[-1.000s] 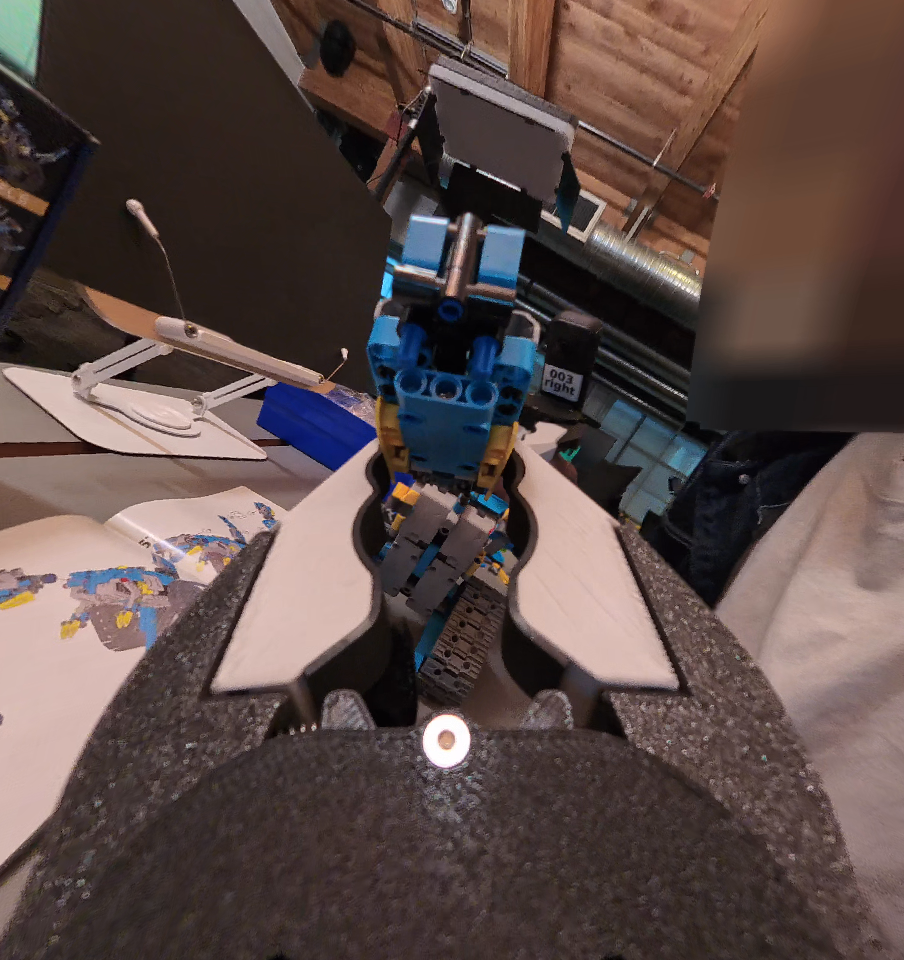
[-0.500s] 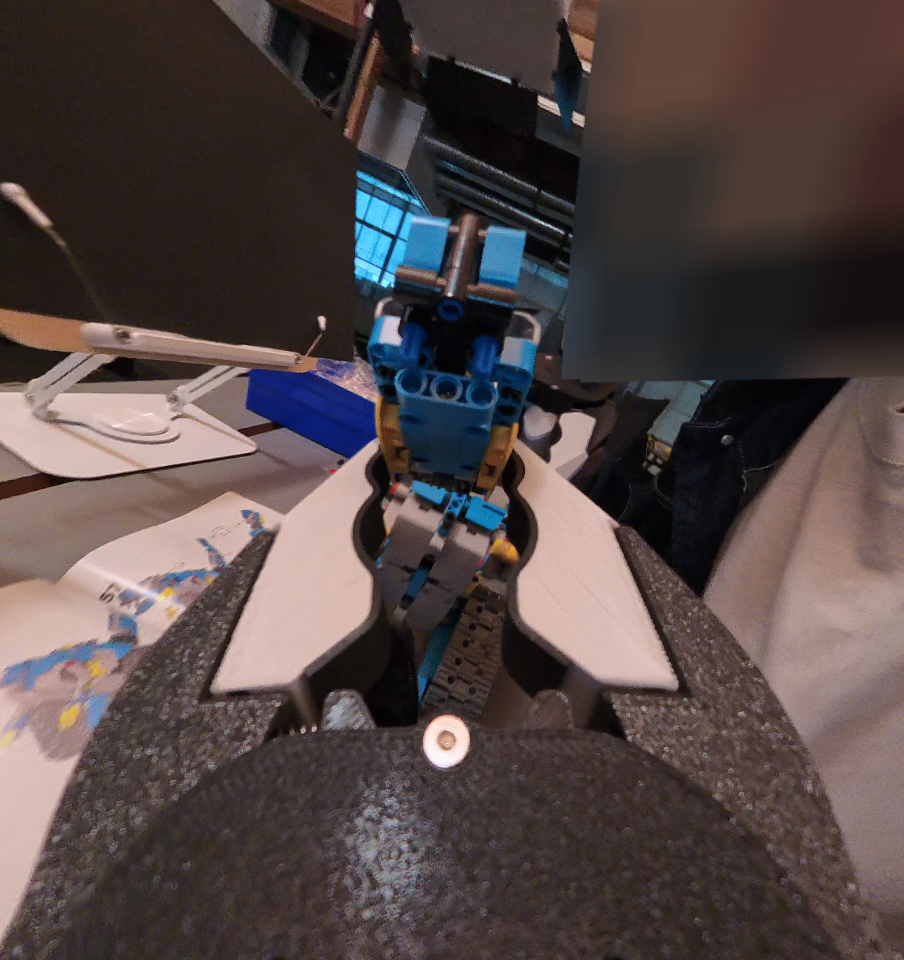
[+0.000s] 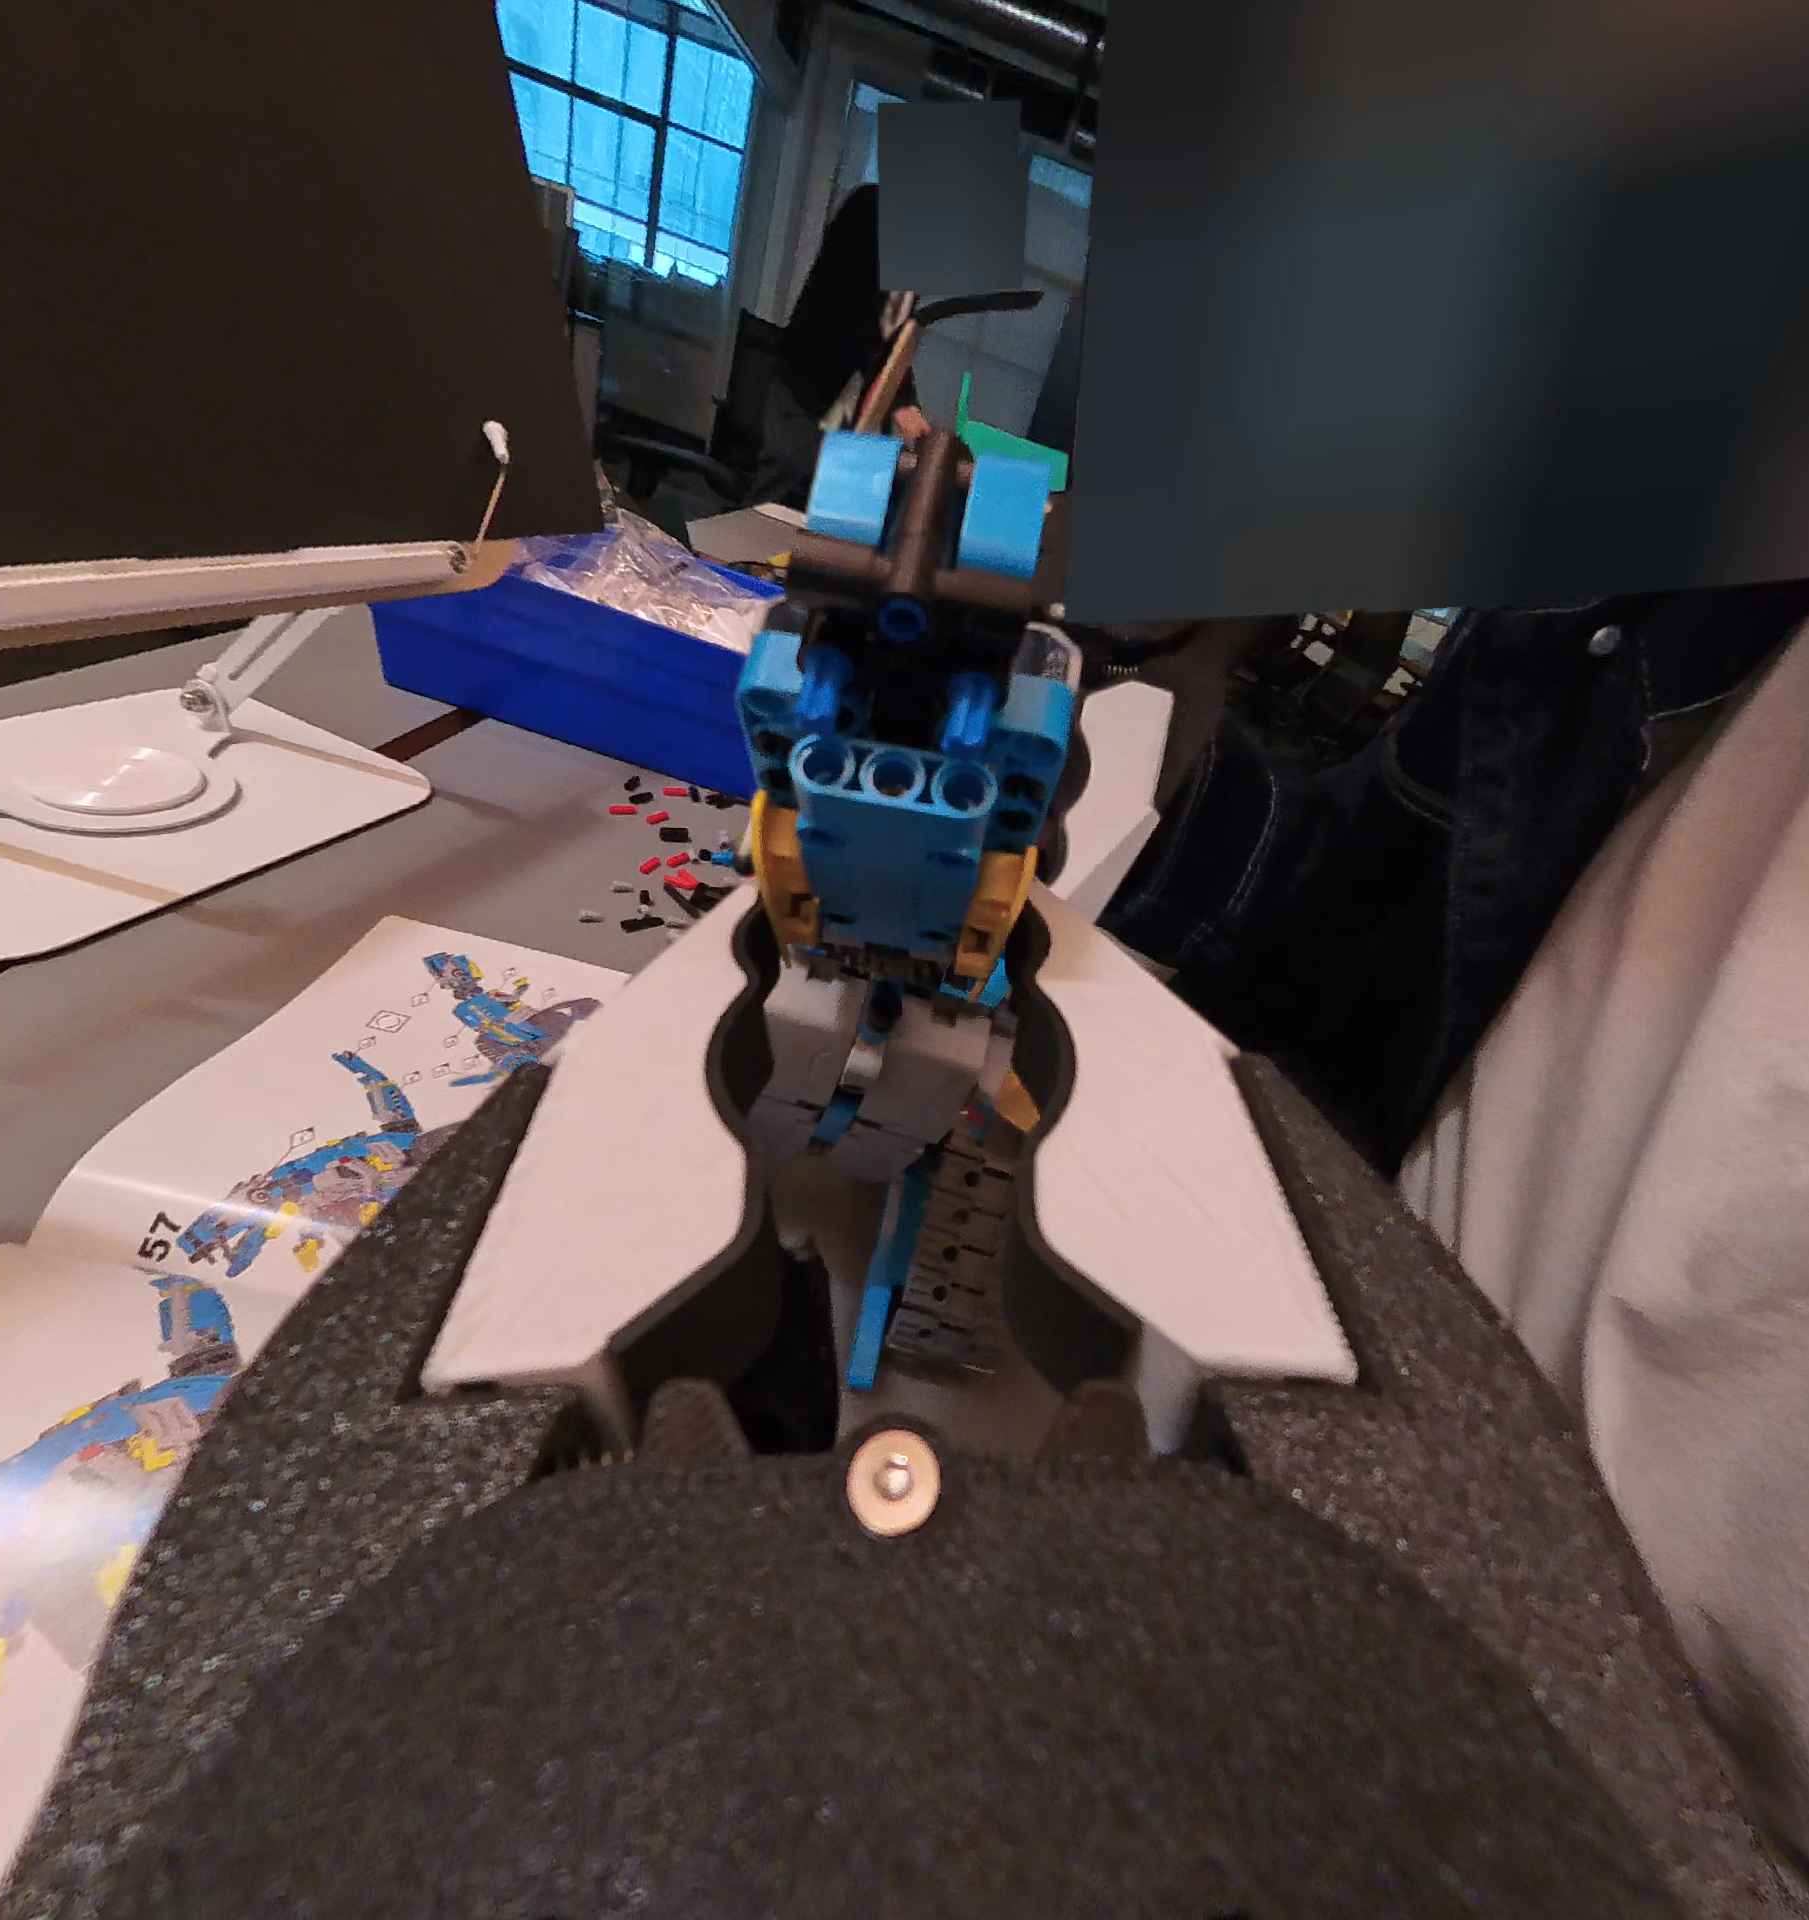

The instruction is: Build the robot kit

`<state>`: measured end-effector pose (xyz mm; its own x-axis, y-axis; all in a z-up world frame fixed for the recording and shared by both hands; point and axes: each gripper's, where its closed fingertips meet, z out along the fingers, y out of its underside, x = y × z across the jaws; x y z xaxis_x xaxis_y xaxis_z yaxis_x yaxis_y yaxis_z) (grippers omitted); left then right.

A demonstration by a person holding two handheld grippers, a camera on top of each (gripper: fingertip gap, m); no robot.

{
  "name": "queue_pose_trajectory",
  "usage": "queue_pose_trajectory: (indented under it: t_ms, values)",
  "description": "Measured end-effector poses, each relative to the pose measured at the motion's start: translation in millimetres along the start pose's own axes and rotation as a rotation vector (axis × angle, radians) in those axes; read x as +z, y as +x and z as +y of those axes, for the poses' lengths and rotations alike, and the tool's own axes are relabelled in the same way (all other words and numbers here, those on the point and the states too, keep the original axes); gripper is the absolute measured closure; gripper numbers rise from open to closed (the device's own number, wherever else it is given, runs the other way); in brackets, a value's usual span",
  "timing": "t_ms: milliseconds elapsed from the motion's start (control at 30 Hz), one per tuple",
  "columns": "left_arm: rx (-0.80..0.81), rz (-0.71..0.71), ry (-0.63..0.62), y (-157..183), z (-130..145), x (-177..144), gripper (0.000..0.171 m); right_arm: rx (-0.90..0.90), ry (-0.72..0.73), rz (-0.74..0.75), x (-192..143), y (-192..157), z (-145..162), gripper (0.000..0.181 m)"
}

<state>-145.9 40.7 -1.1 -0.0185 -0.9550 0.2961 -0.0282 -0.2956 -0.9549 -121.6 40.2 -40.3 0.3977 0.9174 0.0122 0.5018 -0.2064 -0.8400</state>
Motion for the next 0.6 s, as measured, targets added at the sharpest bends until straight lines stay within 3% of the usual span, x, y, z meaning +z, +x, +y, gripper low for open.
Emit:
queue_pose_trajectory:
  t_ms: [600]
  values:
    - [0.197,-0.136,-0.039,7.3,3.7,1.5,0.128,0.064,-0.035,-0.080,4.9,-4.7,8.2,0.109]
